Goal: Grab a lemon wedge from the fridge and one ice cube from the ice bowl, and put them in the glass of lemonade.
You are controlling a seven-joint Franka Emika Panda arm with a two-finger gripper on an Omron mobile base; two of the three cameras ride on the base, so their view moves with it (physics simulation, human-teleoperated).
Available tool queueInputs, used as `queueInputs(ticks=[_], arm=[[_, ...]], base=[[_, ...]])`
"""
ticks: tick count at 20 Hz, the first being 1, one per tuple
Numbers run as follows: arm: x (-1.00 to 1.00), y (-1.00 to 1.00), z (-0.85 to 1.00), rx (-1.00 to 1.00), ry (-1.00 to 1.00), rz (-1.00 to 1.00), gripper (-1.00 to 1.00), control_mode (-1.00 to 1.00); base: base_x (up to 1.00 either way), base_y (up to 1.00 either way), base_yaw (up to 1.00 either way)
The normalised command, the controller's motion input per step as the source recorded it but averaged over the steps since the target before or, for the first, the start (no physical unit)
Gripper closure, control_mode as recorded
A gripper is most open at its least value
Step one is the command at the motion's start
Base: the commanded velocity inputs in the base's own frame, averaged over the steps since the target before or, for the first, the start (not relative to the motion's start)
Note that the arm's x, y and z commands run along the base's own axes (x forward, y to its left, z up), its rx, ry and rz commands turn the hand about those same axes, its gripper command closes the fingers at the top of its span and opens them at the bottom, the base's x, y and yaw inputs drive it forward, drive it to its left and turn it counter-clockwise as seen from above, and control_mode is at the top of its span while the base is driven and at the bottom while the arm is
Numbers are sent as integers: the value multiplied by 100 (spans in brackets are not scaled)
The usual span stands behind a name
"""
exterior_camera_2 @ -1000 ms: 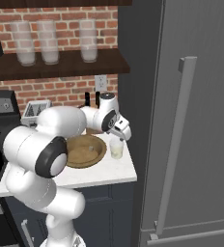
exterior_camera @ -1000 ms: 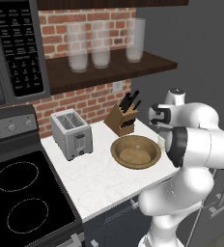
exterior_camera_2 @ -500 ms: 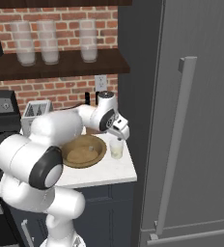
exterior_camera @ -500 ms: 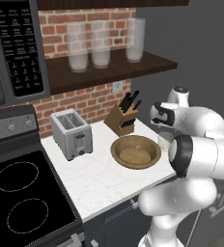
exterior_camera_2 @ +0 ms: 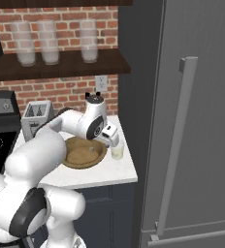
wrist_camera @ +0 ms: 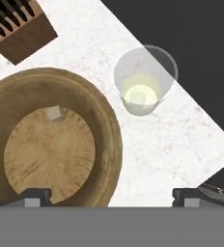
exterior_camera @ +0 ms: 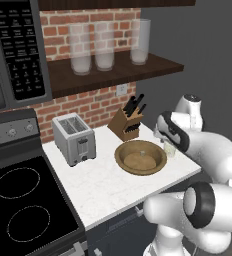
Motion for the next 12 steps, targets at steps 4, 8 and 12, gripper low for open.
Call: queueInputs(ticks=[4,8,12], arm=[[-55,56,59,-5,11,21,-100,-100],[-50,50,84,-5,18,28,-100,-100],[-66,35,72,0,18,32,-100,-100]], base=[[0,0,0],[0,0,0],[0,0,0]])
